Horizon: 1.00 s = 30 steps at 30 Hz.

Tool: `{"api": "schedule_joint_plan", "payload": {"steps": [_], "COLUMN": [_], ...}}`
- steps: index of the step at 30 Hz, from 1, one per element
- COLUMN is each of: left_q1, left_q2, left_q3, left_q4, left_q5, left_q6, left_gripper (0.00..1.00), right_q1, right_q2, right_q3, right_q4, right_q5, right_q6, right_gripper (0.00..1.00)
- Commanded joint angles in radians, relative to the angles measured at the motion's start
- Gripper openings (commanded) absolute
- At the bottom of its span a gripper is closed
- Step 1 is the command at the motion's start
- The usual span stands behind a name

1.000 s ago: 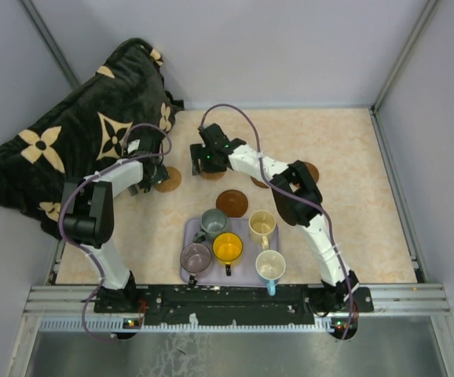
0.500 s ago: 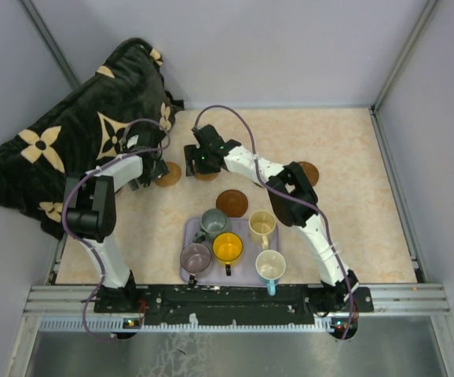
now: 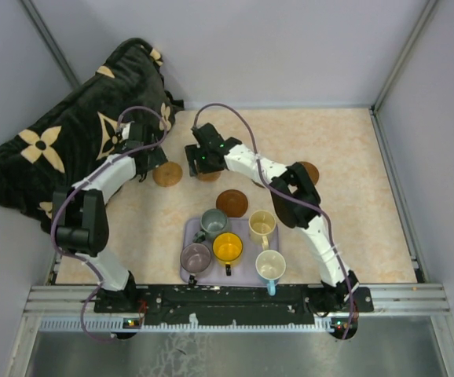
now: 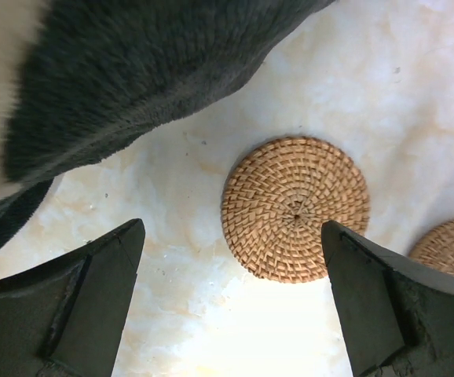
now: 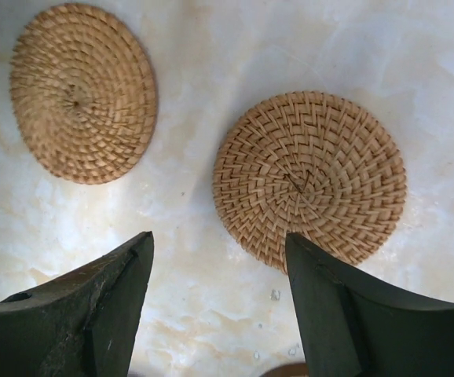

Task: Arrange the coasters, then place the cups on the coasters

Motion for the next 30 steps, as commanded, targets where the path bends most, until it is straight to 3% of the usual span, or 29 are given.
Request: {"api": "schedule_joint_plan", "payload": {"steps": [1,6,11,15,21,30], "left_q1": [0.007,0.005,-0.010,-0.032,-0.052,-0.057], "left_q2": [-0.072,-0.135,-0.207,-0.272,-0.370,-0.477], "left_q3": [0.022,-0.012,-0.090,-0.155,-0.206,-0.247], "left_q4": [0.023,0.030,0.054,0.064,0.067,0.078], "left_q5": [0.024,0.078,0.158,0.193,0.233,0.282], "left_q6": [0.028,0.027,0.050,0.062,0.054,0.038], "left_gripper": [1.00,1.00,1.00,1.00,1.00,1.00], "right_q1": [0.009,0.008,0.008,0.008,0.012,0.029], "right_q2": [-0.185,-0.304,-0.415,-0.543,-0.677,-0.670], "right_q3": [-0.007,-0.130,-0.270,-0.469,-0.718,-0.818], "right_q4": [0.028,0.057,-0.038,-0.055,-0.012,0.036], "right_q5": [0.035,0.075,0.202,0.256,0.224,0.205], "right_q6": [-0.030,-0.033,-0.031,-0.020,0.013,0.040], "right_gripper": [0.69,0.69,0.66,0.38,0.29,0.31]}}
